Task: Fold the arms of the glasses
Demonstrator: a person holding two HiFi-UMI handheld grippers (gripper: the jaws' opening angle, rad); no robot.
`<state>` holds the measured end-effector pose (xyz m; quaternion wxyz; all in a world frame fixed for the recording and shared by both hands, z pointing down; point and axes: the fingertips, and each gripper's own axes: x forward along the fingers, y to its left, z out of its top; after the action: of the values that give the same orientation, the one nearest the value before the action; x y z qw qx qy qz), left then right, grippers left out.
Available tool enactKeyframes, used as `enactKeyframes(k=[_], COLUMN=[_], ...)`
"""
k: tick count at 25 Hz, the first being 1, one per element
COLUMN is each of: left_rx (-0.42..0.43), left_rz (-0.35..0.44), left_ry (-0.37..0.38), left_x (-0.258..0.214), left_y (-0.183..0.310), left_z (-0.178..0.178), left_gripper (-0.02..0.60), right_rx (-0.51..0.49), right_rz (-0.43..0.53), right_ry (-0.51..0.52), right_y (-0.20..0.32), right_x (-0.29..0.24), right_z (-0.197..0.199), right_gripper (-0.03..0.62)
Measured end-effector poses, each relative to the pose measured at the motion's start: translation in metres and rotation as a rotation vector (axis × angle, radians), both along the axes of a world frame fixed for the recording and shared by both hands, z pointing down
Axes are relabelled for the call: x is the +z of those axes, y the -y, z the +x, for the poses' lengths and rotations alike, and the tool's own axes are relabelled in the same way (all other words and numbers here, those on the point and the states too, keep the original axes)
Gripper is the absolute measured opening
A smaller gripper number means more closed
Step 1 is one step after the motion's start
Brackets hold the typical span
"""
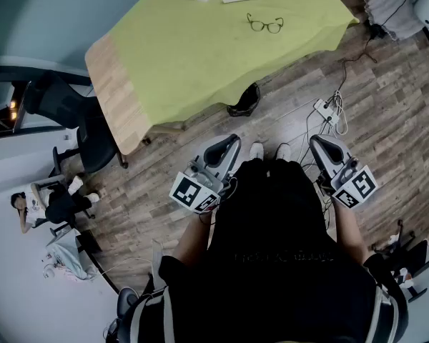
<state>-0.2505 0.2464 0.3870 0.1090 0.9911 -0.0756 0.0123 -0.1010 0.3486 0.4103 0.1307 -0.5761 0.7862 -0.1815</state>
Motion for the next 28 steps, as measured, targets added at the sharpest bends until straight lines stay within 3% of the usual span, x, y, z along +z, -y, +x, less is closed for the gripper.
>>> enactKeyframes(k=[13,18,28], left_rx=[-0.014,0.006,-0.015], left_rz=[0.001,0.026,0.025], left_ry=[0.001,-0.02,-0.037], left_x=[0.003,-0.003,-0.002], left_y=[-0.034,-0.045,-0.023], left_z=[0.025,0.042,0.058], left_gripper=[0.037,0.037,0.037], right_rx=[-0.076,-0.154,-0.183], right_rz=[0.127,0.134,0.096], right_ry=[0.006,0.107,0.096], right_y=[-0.019,-0.032,-0.017], right_x=[-0.008,0.001,0.011], right_z=[0.021,0.015,0.021], right_gripper=[0.031,0.031,0.031])
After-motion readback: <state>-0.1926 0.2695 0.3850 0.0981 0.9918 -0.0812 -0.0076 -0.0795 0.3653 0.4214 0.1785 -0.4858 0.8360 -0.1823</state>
